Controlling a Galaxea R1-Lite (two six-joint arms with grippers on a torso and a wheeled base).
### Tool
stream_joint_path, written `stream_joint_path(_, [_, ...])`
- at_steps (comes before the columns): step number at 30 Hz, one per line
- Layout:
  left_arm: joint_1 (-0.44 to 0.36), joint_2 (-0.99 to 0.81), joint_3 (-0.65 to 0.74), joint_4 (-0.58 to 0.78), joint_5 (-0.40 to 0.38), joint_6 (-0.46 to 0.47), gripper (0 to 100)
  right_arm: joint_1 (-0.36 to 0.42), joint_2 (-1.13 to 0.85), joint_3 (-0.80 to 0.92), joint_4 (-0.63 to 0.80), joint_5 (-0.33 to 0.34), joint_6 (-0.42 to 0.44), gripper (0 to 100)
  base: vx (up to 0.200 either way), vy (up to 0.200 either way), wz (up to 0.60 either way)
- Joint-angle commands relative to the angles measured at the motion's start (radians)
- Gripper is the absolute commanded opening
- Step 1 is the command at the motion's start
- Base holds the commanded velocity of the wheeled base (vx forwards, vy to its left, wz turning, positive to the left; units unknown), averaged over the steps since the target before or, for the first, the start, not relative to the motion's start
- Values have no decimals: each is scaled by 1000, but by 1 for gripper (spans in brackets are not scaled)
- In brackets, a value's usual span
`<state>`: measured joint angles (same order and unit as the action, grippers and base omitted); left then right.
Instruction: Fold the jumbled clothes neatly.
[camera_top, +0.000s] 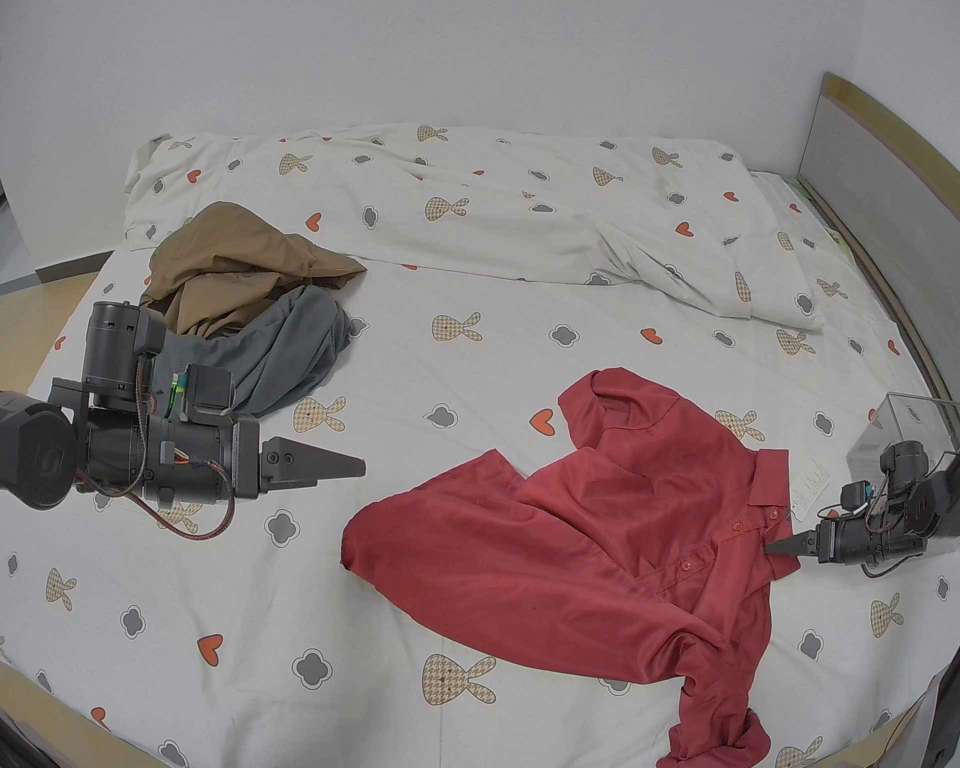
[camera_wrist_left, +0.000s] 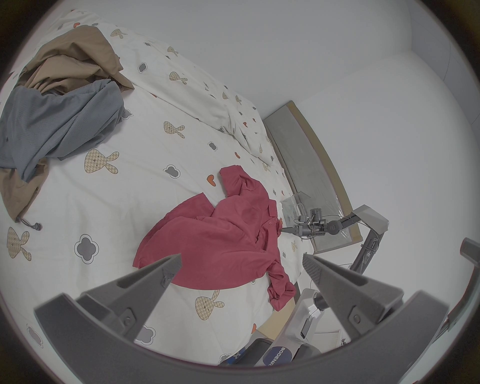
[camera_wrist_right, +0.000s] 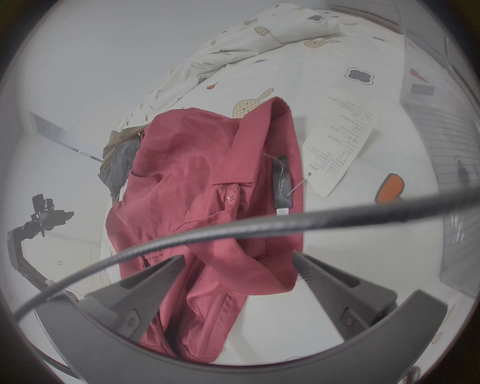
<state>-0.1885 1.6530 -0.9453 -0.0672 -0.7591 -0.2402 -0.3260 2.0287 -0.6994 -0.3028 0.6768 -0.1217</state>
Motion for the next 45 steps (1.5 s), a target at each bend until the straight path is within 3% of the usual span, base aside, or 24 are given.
stream_joint_path(1, [0, 2, 0, 0, 0, -1, 100, 13, 21, -5, 1, 1, -1, 100, 0, 0, 0])
stream_joint_path(10, [0, 1, 2, 0, 0, -1, 100, 36, 13, 1, 1, 18, -1, 100, 0, 0, 0])
stream_joint_path(11, [0, 1, 2, 0, 0, -1, 100, 36, 11, 1, 1, 21, -1, 0, 0, 0, 0])
stream_joint_path(20, [0, 2, 0, 0, 0, -1, 100, 15, 7, 1, 2, 23, 8, 0, 0, 0, 0])
stream_joint_path(25, [1, 8, -1, 0, 0, -1, 100, -53, -48, 11, 14, 27, 19, 0, 0, 0, 0])
stream_joint_path(30, [3, 10, -3, 0, 0, -1, 100, -160, -136, 66, 25, 75, 79, 0, 0, 0, 0])
stream_joint_path(36, [1, 16, -3, 0, 0, -1, 100, -255, -153, 77, 109, 76, 31, 0, 0, 0, 0])
stream_joint_path(40, [1, 14, -1, 0, 0, -1, 100, -263, -148, 78, 140, 75, -33, 0, 0, 0, 0])
stream_joint_path(45, [1, 18, -4, 0, 0, -2, 100, -255, -145, 69, 152, 70, -38, 0, 0, 0, 0])
